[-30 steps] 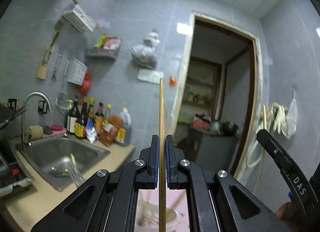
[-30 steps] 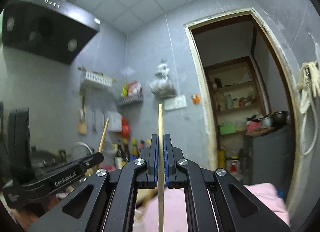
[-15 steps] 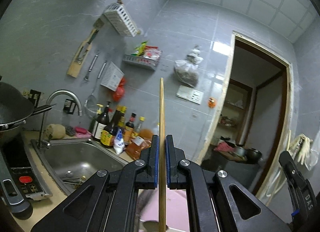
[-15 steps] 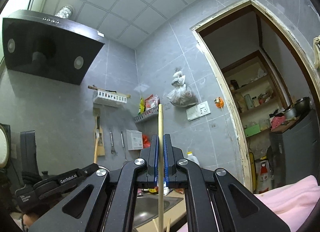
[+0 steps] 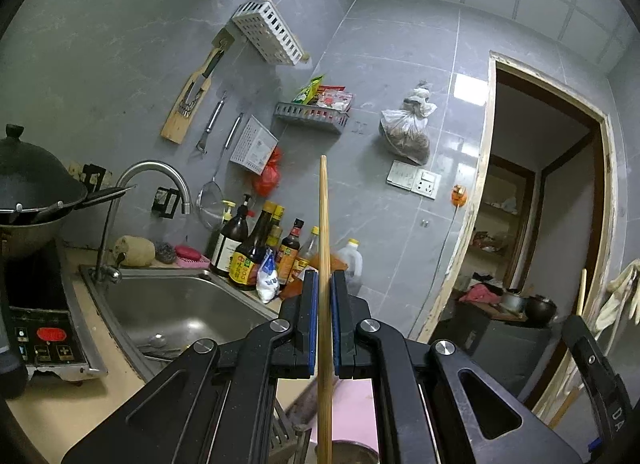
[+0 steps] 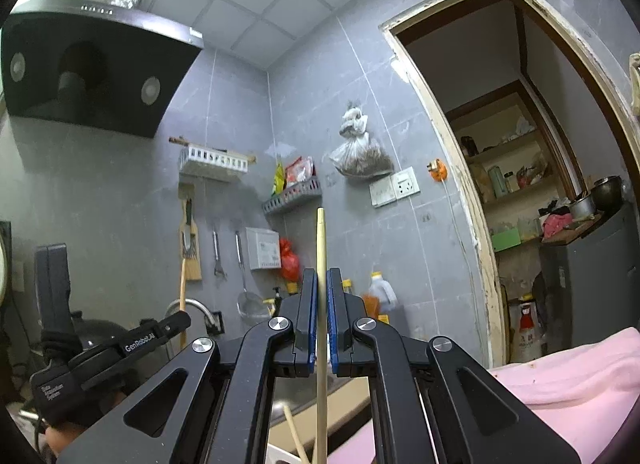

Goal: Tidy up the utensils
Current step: 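Lift the chopsticks upright with both tools and carry them toward the containers, then lower the chopstick into the cup with the right tool while the left tool drops its chopstick into the basket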

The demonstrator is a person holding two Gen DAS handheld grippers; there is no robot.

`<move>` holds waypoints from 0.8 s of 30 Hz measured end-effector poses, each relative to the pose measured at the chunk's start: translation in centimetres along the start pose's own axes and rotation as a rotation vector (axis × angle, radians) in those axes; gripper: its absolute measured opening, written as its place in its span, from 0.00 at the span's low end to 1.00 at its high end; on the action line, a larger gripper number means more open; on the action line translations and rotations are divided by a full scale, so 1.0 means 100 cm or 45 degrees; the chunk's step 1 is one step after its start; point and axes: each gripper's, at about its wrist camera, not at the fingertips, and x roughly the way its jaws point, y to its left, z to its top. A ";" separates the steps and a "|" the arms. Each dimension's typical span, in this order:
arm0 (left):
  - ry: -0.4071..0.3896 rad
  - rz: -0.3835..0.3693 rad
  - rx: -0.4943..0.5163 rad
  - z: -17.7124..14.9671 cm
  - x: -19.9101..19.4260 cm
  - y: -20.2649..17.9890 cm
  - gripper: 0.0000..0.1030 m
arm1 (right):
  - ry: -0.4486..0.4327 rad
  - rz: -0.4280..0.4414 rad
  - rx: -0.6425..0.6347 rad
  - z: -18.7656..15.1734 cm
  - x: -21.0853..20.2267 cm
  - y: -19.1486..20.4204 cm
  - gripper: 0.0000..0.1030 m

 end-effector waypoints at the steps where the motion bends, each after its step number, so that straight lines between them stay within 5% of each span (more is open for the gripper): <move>1: -0.006 0.005 0.015 -0.004 -0.001 -0.002 0.04 | 0.005 -0.003 -0.007 -0.001 0.001 0.000 0.03; 12: 0.001 0.058 0.131 -0.027 -0.006 -0.017 0.04 | 0.053 -0.128 -0.083 -0.013 0.005 0.010 0.03; 24: 0.185 0.007 0.137 -0.046 -0.005 -0.010 0.04 | 0.131 -0.162 -0.108 -0.021 0.002 0.016 0.04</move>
